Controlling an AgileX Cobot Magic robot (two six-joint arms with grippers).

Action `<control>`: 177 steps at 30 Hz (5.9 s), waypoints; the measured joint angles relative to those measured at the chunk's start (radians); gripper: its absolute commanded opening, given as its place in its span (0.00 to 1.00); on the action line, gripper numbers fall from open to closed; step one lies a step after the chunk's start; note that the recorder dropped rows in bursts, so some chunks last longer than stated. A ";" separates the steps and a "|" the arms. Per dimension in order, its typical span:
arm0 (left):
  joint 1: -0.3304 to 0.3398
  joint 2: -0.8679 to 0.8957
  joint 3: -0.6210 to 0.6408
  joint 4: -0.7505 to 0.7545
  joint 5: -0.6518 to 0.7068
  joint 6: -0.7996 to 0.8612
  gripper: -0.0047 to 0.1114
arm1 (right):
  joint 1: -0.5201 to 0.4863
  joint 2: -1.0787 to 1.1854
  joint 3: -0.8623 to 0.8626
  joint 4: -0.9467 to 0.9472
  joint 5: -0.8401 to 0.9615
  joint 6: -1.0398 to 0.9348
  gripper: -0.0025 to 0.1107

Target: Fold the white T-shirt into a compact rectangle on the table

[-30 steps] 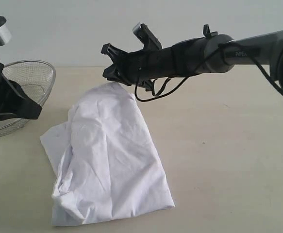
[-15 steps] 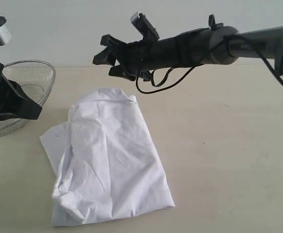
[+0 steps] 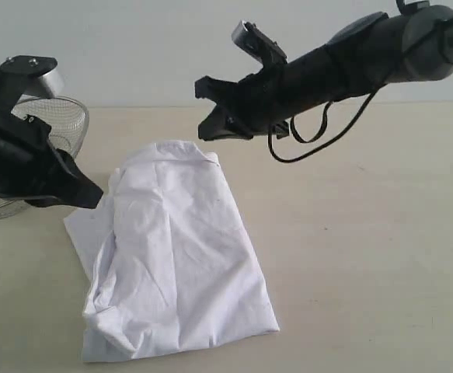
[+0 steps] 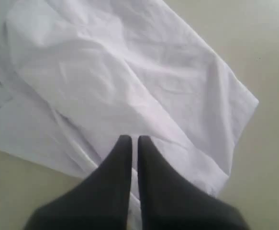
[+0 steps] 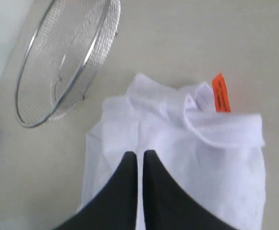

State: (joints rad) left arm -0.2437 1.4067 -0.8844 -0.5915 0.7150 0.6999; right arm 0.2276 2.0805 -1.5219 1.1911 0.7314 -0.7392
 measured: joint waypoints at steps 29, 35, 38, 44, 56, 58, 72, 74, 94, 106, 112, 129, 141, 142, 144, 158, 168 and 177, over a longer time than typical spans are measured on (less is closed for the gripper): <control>-0.072 0.628 -0.603 -0.068 0.000 0.230 0.08 | 0.123 -0.126 0.415 -0.055 -0.157 -0.223 0.02; -0.074 0.692 -0.667 -0.028 -0.033 0.232 0.08 | 0.133 -0.119 0.415 -0.077 -0.183 -0.223 0.02; -0.074 0.723 -0.694 -0.006 -0.051 0.234 0.08 | 0.133 -0.097 0.415 -0.087 -0.166 -0.223 0.02; -0.074 0.771 -0.706 0.047 -0.052 0.234 0.08 | 0.133 -0.059 0.415 -0.087 -0.155 -0.223 0.02; -0.074 0.783 -0.708 0.159 -0.110 0.199 0.08 | 0.133 -0.052 0.415 -0.087 -0.155 -0.226 0.02; -0.074 0.791 -0.717 0.191 -0.122 0.176 0.08 | 0.133 -0.049 0.415 -0.087 -0.155 -0.226 0.02; -0.025 0.851 -0.813 0.286 -0.169 0.068 0.08 | 0.133 -0.047 0.415 -0.087 -0.153 -0.226 0.02; -0.014 0.851 -0.824 0.289 -0.175 0.061 0.08 | 0.133 -0.047 0.415 -0.087 -0.153 -0.226 0.02; 0.003 0.765 -0.919 0.070 0.123 0.161 0.08 | 0.133 -0.047 0.415 -0.087 -0.155 -0.227 0.02; -0.079 0.871 -0.922 0.073 0.192 0.176 0.08 | 0.133 -0.047 0.415 -0.087 -0.157 -0.227 0.02; -0.120 0.898 -0.922 0.071 0.126 0.176 0.08 | 0.133 -0.047 0.415 -0.087 -0.157 -0.227 0.02; -0.124 0.965 -0.948 0.109 -0.121 0.169 0.08 | 0.133 -0.047 0.415 -0.087 -0.140 -0.227 0.02; -0.118 1.012 -1.035 0.225 -0.152 0.066 0.08 | 0.133 -0.047 0.415 -0.091 -0.127 -0.227 0.02; -0.113 1.012 -1.037 0.233 -0.152 0.056 0.08 | 0.133 -0.047 0.415 -0.091 -0.125 -0.227 0.02; -0.092 1.014 -1.037 0.259 -0.136 0.042 0.08 | 0.133 -0.047 0.415 -0.091 -0.125 -0.227 0.02; -0.043 0.808 -1.039 0.270 0.208 -0.009 0.08 | 0.133 -0.047 0.415 -0.093 -0.133 -0.227 0.02; -0.086 0.699 -0.806 0.258 0.499 -0.147 0.08 | 0.133 -0.047 0.415 -0.094 -0.127 -0.225 0.02; -0.166 0.480 -0.418 0.220 0.494 -0.180 0.08 | 0.133 -0.136 0.416 -0.100 -0.084 -0.177 0.02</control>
State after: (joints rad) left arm -0.4098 1.8869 -1.3021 -0.3716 1.2092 0.5196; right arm 0.3607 1.9443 -1.1056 1.0907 0.6473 -0.9162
